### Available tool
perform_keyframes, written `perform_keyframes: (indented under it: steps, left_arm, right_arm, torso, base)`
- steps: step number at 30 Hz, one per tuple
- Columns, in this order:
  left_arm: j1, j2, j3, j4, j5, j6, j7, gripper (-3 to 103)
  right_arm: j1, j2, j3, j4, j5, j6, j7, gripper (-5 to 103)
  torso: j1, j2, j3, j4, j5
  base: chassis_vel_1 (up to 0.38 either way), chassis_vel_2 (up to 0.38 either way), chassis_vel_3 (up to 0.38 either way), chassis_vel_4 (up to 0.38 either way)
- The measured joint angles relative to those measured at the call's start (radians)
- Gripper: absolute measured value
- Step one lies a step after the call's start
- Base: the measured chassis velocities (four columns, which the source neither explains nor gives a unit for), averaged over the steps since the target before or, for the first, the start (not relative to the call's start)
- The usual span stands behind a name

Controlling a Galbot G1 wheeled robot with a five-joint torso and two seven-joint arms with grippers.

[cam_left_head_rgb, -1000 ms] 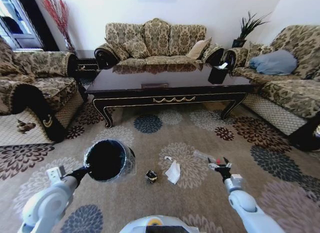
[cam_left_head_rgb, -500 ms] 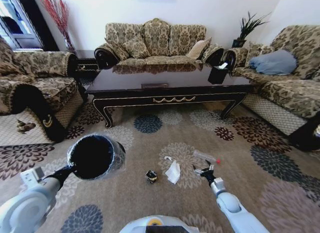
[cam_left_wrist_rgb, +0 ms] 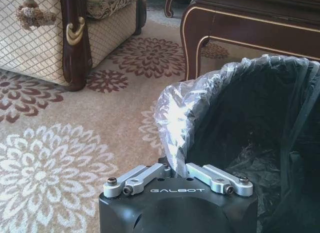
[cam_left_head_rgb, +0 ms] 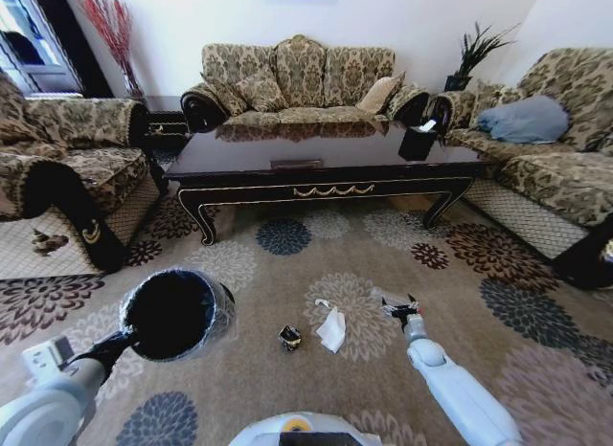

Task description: Move to the front of the table and pick up the trash from the floor, then place it into the trash bin.

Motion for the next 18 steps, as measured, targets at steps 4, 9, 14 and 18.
perform_keyframes:
  steps: [4, 9, 14, 18]
  left_arm:
    - [0.008, -0.01, -0.001, -0.006, 0.007, 0.0, 0.001, 0]
    - [0.01, -0.015, -0.001, -0.006, 0.013, 0.0, 0.001, 0]
    - [0.009, -0.011, -0.004, -0.001, 0.015, 0.0, 0.002, 0]
    - [0.011, -0.009, -0.006, 0.002, 0.015, 0.0, 0.002, 0]
  right_arm:
    - [0.066, -0.004, -0.015, -0.114, -0.07, 0.025, -0.092, 100]
    - [0.137, 0.002, -0.028, -0.23, -0.12, 0.041, -0.122, 100]
    - [0.19, 0.012, -0.057, -0.295, -0.131, 0.042, -0.125, 100]
    - [0.221, 0.023, -0.076, -0.317, -0.148, 0.042, -0.111, 100]
  torso:
    - [0.0, 0.0, 0.0, 0.0, 0.0002]
    - [0.0, 0.0, 0.0, 0.0, -0.0001]
    - [0.0, 0.0, 0.0, -0.0001, 0.0]
    - [0.0, 0.0, 0.0, 0.0001, -0.0001]
  base:
    - [0.0, 0.0, 0.0, 0.0]
    - [0.0, 0.0, 0.0, 0.0]
    - [0.0, 0.0, 0.0, 0.0]
    - [0.0, 0.0, 0.0, 0.0]
